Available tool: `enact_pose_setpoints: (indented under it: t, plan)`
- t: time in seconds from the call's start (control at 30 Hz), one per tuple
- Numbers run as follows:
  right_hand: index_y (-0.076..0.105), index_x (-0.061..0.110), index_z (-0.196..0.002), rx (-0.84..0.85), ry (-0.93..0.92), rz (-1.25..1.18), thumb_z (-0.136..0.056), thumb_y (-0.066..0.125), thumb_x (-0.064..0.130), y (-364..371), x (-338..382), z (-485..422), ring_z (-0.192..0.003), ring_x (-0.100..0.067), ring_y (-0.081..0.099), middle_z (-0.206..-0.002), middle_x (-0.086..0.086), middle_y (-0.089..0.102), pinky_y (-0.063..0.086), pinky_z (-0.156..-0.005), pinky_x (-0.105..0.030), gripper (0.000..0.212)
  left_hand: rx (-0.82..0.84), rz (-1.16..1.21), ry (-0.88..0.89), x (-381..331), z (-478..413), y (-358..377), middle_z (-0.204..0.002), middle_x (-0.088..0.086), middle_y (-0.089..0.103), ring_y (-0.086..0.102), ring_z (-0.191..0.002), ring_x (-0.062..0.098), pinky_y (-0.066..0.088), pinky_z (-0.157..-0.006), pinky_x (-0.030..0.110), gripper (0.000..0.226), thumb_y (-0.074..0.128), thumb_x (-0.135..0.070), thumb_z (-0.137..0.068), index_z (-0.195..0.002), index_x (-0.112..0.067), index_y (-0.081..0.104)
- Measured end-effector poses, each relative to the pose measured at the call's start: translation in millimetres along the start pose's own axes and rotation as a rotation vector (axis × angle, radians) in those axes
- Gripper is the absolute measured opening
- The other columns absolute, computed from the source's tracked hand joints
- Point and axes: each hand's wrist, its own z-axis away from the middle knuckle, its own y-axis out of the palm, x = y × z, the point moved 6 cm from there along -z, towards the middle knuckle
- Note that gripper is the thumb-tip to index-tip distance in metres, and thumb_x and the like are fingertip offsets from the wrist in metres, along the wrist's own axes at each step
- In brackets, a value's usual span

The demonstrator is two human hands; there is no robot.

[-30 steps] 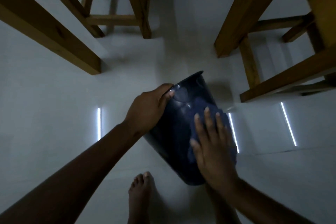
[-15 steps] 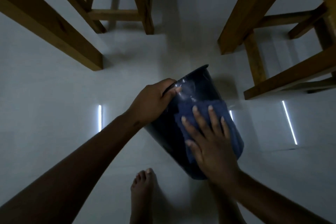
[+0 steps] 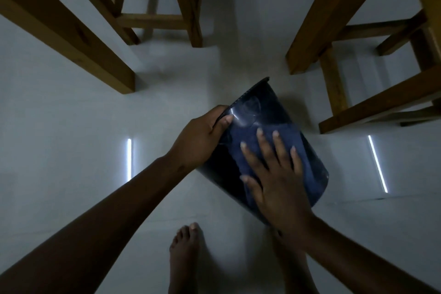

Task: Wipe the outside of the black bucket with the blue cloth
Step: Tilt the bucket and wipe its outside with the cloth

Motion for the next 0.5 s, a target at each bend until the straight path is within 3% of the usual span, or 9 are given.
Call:
enact_pose_setpoints:
  t: [0.07,0.17,0.23,0.37,0.5]
  plan:
    - [0.006,0.033,-0.151,-0.04,0.104,-0.113,-0.094,0.019,0.058,-10.8,-21.9,-28.4,-0.148,-0.027,0.006,-0.162,-0.003,0.007,0.012,-0.116,-0.051,0.064,-0.002,-0.011,0.0,0.5,2.2,1.1,-0.103,-0.005,0.07,0.067,-0.09,0.012,0.05,-0.077,0.02,0.027,0.036,-0.035,-0.102,-0.118,-0.026,0.056]
    - [0.011,0.033,-0.151,-0.008,0.292,-0.48,-0.091,0.015,0.063,-15.0,-64.4,-64.7,-0.146,-0.024,0.019,-0.16,-0.002,0.018,0.024,-0.116,-0.048,0.067,-0.001,-0.016,-0.022,-1.0,1.0,1.8,-0.107,-0.003,0.07,0.066,-0.093,0.014,0.048,-0.077,0.017,0.03,0.034,-0.036,-0.102,-0.122,-0.025,0.055]
    - [0.012,0.033,-0.151,0.009,0.316,-0.542,-0.092,0.015,0.061,-15.6,-69.8,-64.4,-0.145,-0.024,0.021,-0.16,-0.002,0.019,0.026,-0.115,-0.047,0.065,-0.002,-0.033,-0.036,-1.5,-1.1,1.7,-0.106,-0.002,0.07,0.066,-0.092,0.015,0.048,-0.076,0.02,0.029,0.034,-0.036,-0.102,-0.121,-0.026,0.055]
    - [0.002,0.031,-0.151,0.023,0.119,-0.117,-0.094,0.016,0.055,-5.8,-14.4,-14.4,-0.148,-0.027,0.002,-0.162,-0.003,0.002,0.011,-0.118,-0.051,0.064,-0.009,-0.06,-0.024,4.7,0.2,-0.9,-0.096,-0.005,0.071,0.066,-0.084,0.013,0.045,-0.07,0.012,0.025,0.036,-0.036,-0.102,-0.113,-0.028,0.056]
    - [0.012,0.032,-0.151,0.007,-0.167,0.048,-0.093,0.03,0.051,3.5,10.9,2.1,-0.148,-0.028,0.002,-0.161,0.001,0.004,0.016,-0.114,-0.052,0.063,-0.005,0.025,0.008,9.7,12.2,-2.9,-0.102,-0.009,0.07,0.066,-0.087,0.006,0.049,-0.073,0.012,0.027,0.035,-0.036,-0.102,-0.117,-0.027,0.057]
